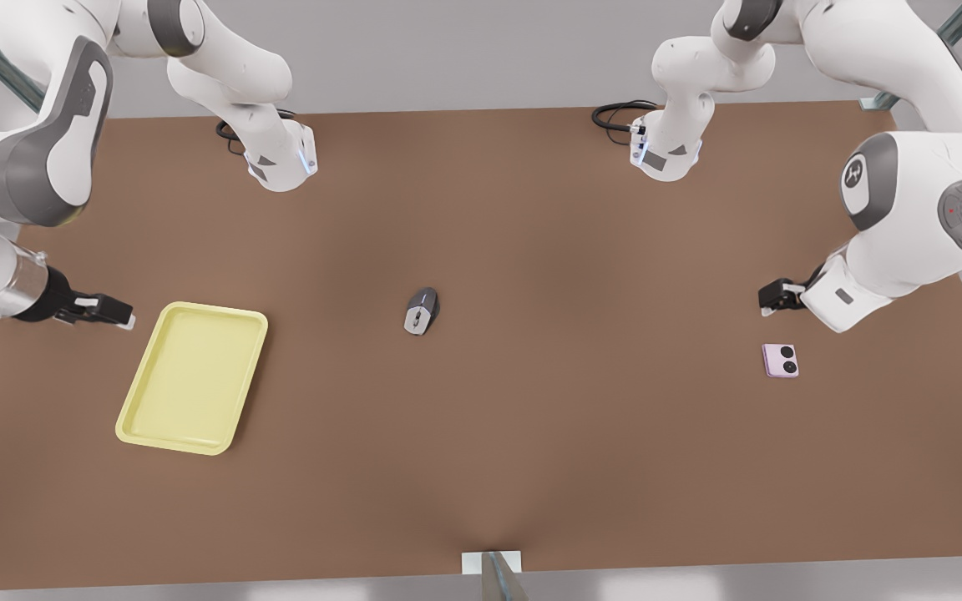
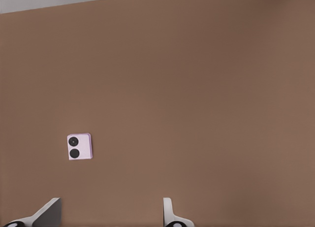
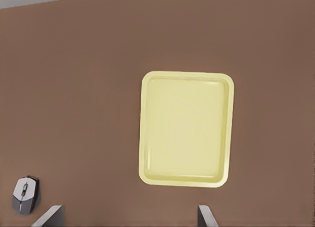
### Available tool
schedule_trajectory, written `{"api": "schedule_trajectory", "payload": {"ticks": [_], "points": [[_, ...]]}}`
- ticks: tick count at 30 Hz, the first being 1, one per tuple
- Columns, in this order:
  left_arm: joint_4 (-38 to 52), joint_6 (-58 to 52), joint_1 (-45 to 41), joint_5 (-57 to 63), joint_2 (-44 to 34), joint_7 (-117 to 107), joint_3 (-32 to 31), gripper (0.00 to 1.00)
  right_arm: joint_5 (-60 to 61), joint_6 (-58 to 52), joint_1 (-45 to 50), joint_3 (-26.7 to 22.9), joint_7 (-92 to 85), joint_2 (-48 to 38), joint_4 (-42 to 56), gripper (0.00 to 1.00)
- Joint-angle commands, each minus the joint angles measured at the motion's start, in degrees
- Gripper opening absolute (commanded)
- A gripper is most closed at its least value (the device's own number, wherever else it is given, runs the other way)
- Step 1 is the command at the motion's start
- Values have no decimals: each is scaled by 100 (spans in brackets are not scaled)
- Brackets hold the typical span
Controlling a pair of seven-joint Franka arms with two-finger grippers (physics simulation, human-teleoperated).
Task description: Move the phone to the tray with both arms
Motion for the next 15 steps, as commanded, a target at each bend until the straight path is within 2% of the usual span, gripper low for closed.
{"api": "schedule_trajectory", "payload": {"ticks": [1,4,5,12,15], "points": [[-6,61,7,10,7,56,10,100,2,-187,8,8,80,-17,2,100],[-76,738,24,-16,438,293,125,100,2,-196,-1,-1,80,-34,2,100],[-120,782,138,-77,596,1056,221,100,11,-187,8,8,72,-25,2,100],[-3221,4314,165,-323,218,2315,810,100,-7,-187,-18,-45,72,-25,134,100],[-3767,5106,174,-341,244,2464,959,100,-7,-187,-36,-45,80,-25,143,100]]}}
